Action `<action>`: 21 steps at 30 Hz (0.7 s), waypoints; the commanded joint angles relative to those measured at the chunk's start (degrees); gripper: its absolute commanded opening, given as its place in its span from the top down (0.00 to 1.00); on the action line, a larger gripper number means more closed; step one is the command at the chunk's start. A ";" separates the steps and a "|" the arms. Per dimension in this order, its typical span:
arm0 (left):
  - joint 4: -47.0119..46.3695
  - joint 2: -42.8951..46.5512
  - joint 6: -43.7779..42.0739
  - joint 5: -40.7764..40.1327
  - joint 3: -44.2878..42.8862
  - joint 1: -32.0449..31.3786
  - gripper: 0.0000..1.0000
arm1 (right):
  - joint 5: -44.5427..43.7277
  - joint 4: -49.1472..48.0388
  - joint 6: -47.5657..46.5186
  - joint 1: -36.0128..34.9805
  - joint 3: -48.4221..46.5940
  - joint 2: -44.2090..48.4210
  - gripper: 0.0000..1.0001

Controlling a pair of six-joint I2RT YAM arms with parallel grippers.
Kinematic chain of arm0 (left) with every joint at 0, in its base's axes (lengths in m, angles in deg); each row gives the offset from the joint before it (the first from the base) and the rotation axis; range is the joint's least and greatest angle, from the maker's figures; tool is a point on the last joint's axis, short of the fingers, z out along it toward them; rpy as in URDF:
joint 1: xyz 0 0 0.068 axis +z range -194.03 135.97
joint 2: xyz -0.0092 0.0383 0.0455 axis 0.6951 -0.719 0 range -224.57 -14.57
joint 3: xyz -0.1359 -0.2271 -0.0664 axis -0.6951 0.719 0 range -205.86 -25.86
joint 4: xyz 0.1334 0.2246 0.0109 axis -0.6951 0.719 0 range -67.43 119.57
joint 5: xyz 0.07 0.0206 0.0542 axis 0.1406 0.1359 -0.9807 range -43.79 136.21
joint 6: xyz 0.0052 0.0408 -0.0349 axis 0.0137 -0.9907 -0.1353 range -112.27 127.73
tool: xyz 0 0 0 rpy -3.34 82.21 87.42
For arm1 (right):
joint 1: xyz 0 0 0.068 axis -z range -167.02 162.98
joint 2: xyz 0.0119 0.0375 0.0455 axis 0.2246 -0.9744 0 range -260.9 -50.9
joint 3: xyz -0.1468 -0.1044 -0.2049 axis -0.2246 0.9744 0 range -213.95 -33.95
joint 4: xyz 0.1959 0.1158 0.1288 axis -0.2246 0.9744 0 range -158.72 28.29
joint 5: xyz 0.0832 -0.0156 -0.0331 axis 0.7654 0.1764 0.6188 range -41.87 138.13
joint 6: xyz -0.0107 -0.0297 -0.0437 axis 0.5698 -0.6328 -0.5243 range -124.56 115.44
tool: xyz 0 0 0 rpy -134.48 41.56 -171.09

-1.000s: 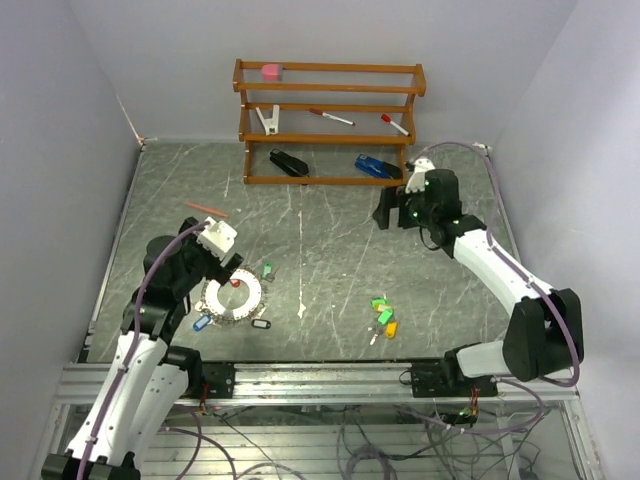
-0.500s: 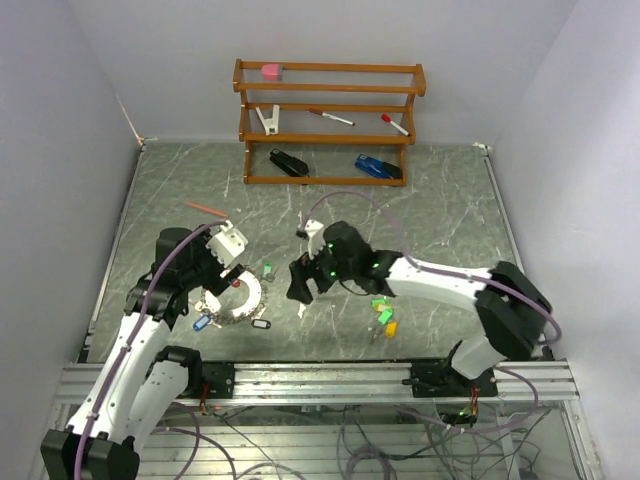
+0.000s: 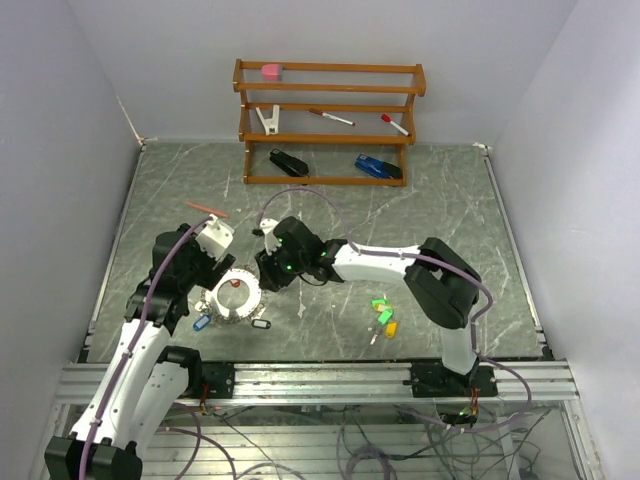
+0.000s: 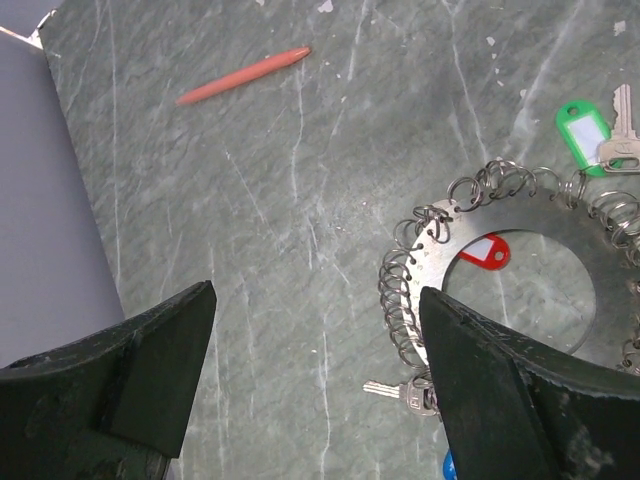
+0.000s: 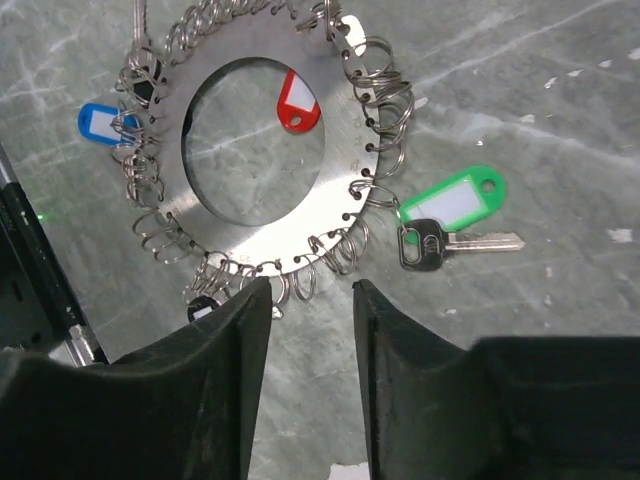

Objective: Put the keys on the keyring

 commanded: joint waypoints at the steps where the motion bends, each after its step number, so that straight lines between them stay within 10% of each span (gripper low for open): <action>1: -1.99 1.18 0.54 -2.03 0.14 0.64 0.06 | 1.10 3.22 0.00 -0.90 -2.60 -2.68 0.63; 21: -2.67 0.93 0.81 -0.67 0.77 0.82 0.07 | 0.50 -0.31 2.61 -2.42 0.16 -6.47 0.69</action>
